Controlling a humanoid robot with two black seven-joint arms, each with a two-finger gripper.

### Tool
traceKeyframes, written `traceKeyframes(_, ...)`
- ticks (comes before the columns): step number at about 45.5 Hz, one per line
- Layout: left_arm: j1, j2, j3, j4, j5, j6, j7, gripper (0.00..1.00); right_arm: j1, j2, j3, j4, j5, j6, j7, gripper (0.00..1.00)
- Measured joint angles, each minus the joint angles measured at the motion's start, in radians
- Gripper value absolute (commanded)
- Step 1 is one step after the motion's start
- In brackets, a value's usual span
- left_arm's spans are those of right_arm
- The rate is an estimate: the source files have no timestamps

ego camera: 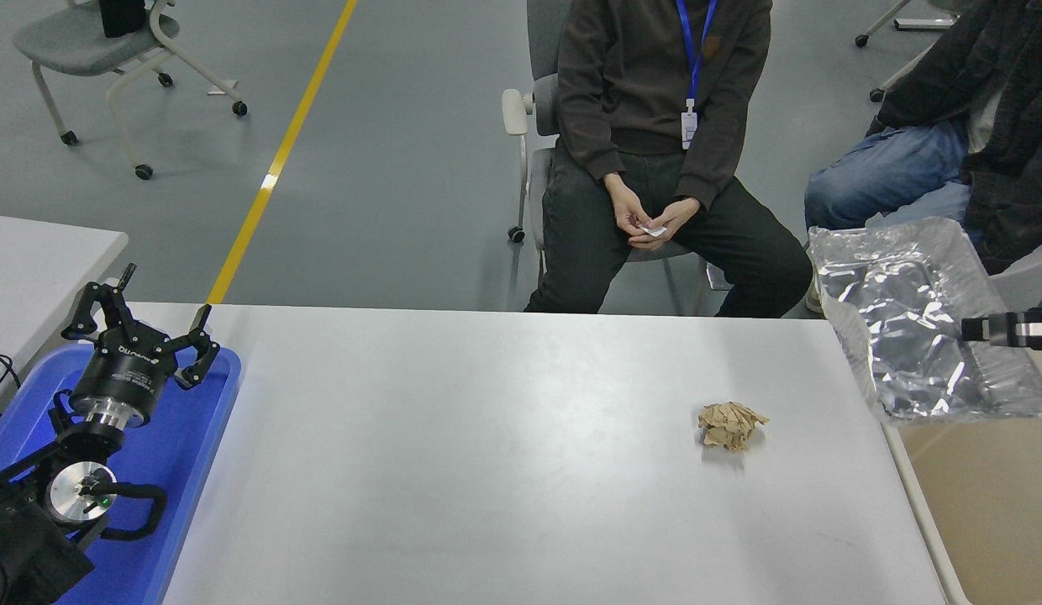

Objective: Clean the table surface

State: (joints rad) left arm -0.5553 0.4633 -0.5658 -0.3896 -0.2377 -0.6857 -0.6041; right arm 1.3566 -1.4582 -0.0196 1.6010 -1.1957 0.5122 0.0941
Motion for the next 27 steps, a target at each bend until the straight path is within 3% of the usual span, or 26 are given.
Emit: traceKeyframes(27, 0.000, 0.000, 0.000, 0.000, 0.000, 0.000, 0.000, 1.00, -0.102, 0.036, -0.005, -0.248, 0.099, -0.109, 0.010, 0.00)
